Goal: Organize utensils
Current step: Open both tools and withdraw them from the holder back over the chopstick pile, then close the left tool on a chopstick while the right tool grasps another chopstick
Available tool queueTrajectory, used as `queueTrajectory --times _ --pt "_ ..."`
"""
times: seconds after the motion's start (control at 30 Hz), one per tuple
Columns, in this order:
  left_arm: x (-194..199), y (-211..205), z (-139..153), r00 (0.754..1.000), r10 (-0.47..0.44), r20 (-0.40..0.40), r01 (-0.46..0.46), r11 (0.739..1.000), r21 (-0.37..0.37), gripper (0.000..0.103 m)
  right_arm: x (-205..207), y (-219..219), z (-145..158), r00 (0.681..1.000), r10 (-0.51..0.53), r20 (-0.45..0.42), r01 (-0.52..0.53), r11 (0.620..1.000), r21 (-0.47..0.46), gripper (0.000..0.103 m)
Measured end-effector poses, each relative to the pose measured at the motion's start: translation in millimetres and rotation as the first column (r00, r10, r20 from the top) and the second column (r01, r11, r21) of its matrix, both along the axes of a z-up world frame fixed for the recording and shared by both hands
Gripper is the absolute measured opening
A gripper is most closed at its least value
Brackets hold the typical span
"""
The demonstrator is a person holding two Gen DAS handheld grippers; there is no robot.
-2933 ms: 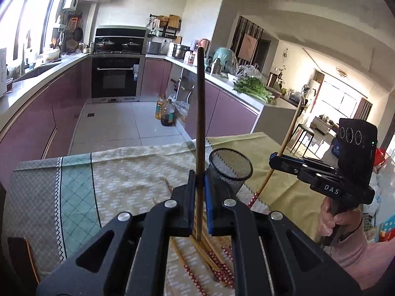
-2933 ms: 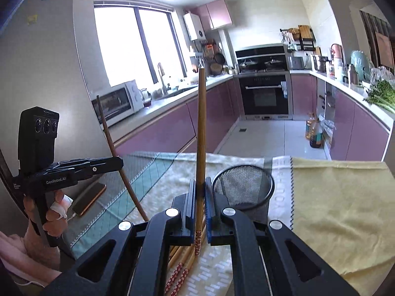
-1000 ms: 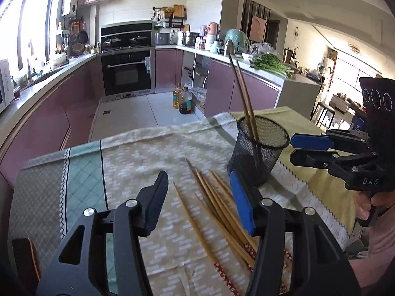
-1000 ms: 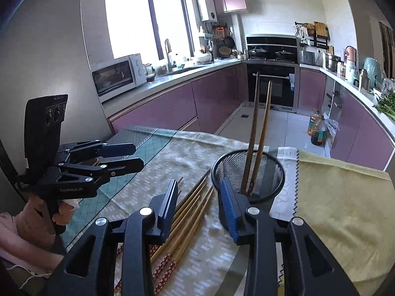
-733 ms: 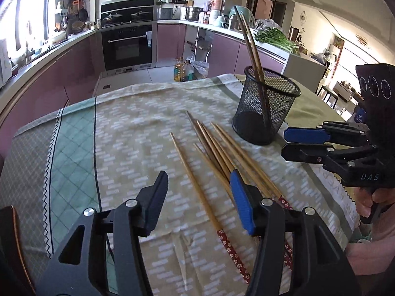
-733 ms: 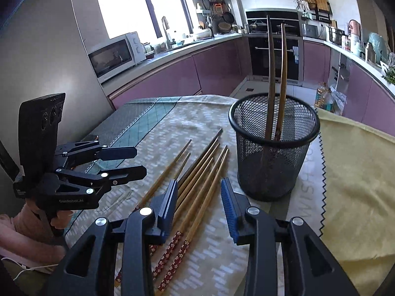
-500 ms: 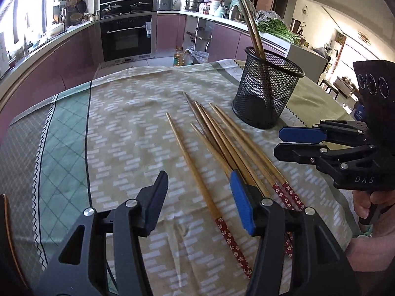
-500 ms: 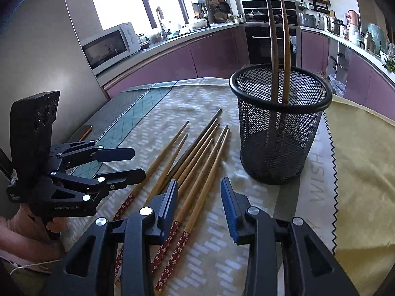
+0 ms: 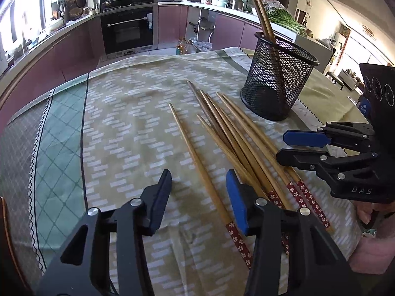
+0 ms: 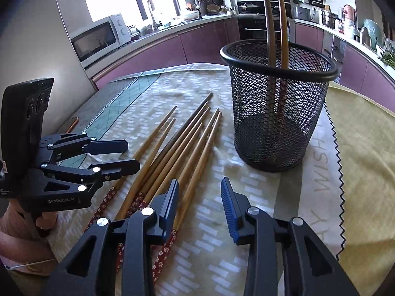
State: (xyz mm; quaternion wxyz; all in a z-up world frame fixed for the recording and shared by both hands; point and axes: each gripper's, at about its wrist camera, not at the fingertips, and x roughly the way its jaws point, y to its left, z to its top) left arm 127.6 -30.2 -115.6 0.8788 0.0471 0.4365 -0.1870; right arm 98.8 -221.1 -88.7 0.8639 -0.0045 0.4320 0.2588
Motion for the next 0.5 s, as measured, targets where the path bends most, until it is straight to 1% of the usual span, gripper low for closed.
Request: queueTrajectory --times 0.13,0.17,0.23,0.27,0.5 --pt "4.8 -4.0 -0.8 1.0 0.004 0.006 -0.005 1.0 0.027 0.037 2.2 5.8 -1.7 1.0 -0.002 0.005 0.002 1.0 -0.025 0.031" --pt "5.1 -2.6 -1.2 1.0 0.007 0.006 -0.007 1.0 0.029 0.034 2.3 6.5 -1.8 1.0 -0.001 0.008 0.002 0.999 -0.032 0.03" --pt "5.5 -1.5 -1.3 1.0 0.006 0.005 -0.006 1.0 0.03 0.03 2.1 7.2 -1.6 1.0 0.0 0.01 0.001 0.999 -0.044 0.024" --pt "5.7 -0.5 -1.5 1.0 0.006 0.004 -0.006 1.0 0.028 0.028 2.3 7.8 -2.2 1.0 0.002 0.008 -0.002 0.999 -0.046 0.023" --pt "8.8 2.6 -2.9 1.0 0.02 -0.005 -0.02 1.0 0.011 0.028 8.6 14.2 -4.0 1.0 -0.013 0.002 0.013 0.999 -0.047 0.023"
